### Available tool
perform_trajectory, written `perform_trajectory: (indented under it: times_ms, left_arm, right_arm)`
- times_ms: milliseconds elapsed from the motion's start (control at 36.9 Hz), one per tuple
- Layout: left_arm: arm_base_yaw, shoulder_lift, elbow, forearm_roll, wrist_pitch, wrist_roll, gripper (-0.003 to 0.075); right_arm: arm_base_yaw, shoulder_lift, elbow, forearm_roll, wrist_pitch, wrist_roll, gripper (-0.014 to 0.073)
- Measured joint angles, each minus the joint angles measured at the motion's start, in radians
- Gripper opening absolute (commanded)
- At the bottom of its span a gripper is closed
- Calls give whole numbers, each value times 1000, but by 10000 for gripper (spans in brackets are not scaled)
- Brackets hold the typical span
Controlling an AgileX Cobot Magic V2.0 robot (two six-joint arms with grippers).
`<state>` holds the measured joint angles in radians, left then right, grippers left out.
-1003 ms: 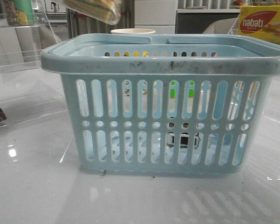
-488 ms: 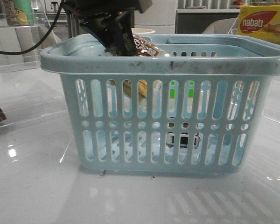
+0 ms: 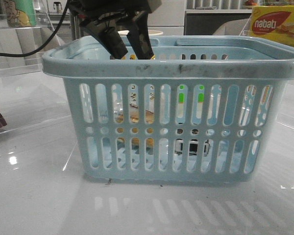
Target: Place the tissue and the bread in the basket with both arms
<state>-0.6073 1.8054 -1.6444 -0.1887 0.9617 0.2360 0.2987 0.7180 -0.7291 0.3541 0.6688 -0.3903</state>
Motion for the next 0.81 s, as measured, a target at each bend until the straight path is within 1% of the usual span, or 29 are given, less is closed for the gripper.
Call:
perform_trajectory:
  times_ms: [108,271,379,488,650,813]
  left_arm:
    - [0,0,-55,-7,65,0,435]
    - [0,-7,-183,-9,212,0,435]
    - [0,-64,-207,0,249,1,435]
    - [0,-143,-205,12,258,4,435]
    - [0,-281,-125,30,253,29,435]
    - [0,-461,81,43,170,31,435]
  right_arm:
    - [0,0,0,0,0,0,508]
    - [0,0,0,0,0,0,508]
    - [0,0,0,0,0,0,508]
    - [0,0,0,0,0,0,508]
    - [0,0,0,0,-1,2,508]
    - [0,0,0,0,-1,2,508]
